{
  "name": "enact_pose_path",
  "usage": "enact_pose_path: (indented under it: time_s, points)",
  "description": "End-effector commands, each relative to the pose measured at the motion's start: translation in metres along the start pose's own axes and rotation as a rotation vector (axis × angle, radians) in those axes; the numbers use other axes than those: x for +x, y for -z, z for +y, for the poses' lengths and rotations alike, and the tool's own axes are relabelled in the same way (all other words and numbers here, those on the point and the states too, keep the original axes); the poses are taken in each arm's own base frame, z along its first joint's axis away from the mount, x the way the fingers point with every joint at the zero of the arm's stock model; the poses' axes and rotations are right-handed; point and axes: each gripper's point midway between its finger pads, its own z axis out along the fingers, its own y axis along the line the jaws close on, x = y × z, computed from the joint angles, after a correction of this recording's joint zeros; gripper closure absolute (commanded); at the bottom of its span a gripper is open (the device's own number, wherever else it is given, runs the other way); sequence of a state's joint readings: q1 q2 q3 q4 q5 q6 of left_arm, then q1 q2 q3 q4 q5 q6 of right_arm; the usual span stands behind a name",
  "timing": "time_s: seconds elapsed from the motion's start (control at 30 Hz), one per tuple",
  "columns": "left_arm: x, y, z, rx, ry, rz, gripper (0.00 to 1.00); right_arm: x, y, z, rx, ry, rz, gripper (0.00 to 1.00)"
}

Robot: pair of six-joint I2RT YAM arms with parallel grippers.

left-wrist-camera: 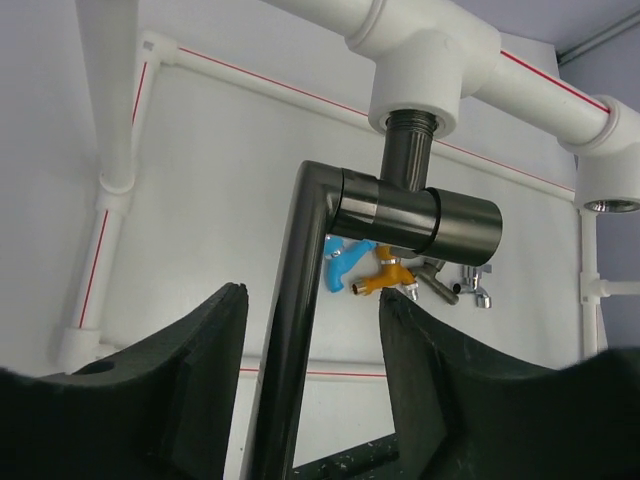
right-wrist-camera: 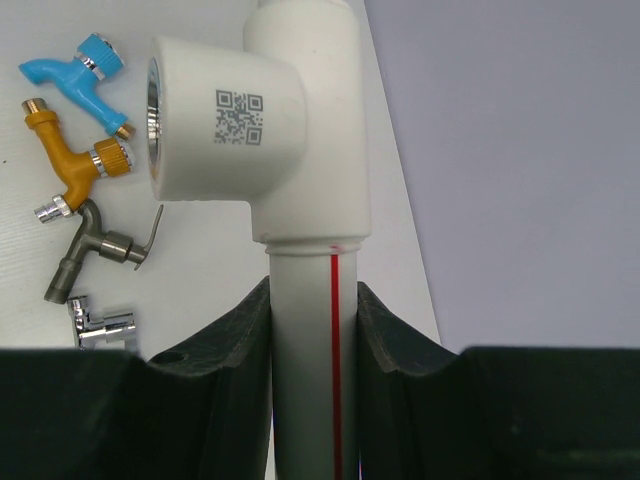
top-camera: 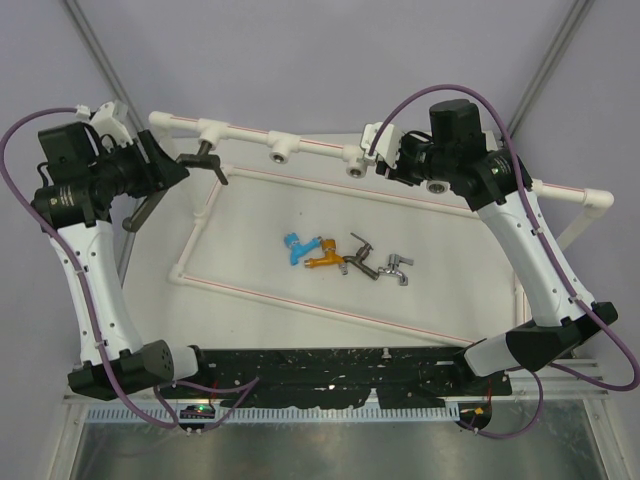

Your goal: Install the water faucets

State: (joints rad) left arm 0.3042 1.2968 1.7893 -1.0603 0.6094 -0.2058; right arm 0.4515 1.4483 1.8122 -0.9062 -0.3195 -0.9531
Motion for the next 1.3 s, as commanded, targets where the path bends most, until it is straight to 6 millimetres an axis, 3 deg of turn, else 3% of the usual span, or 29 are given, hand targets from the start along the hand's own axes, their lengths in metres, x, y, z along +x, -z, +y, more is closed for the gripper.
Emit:
enact_pose_path:
  time_s: [0.0,0.17,0.3,0.53,0.77,0.97,1.27]
  points:
    - [-0.005,0.011,-0.002,-0.016,-0.079,-0.024,0.49,-0.011,-0.029,0.037,-0.169,-0.051,-0.088,0.95]
    - [-0.013,0.02,-0.014,-0.006,-0.22,-0.072,0.72,-0.012,-0.029,0.037,-0.17,-0.051,-0.09,0.95]
    - [-0.015,0.022,-0.024,-0.043,-0.423,-0.095,1.0,-0.012,-0.03,0.037,-0.171,-0.054,-0.091,0.95]
    - [-0.025,0.034,-0.029,-0.16,-0.653,-0.235,1.0,-0.012,-0.029,0.037,-0.17,-0.053,-0.092,0.95]
    - [-0.012,0.032,-0.07,-0.067,-0.933,-0.358,1.0,-0.013,-0.032,0.037,-0.176,-0.062,-0.094,0.95]
    - [0.003,0.023,-0.096,0.011,-1.042,-0.368,1.0,-0.014,-0.032,0.037,-0.175,-0.063,-0.096,0.95]
    - [0.049,0.005,-0.15,0.319,-1.01,-0.27,0.65,-0.013,-0.035,0.038,-0.182,-0.068,-0.09,0.95]
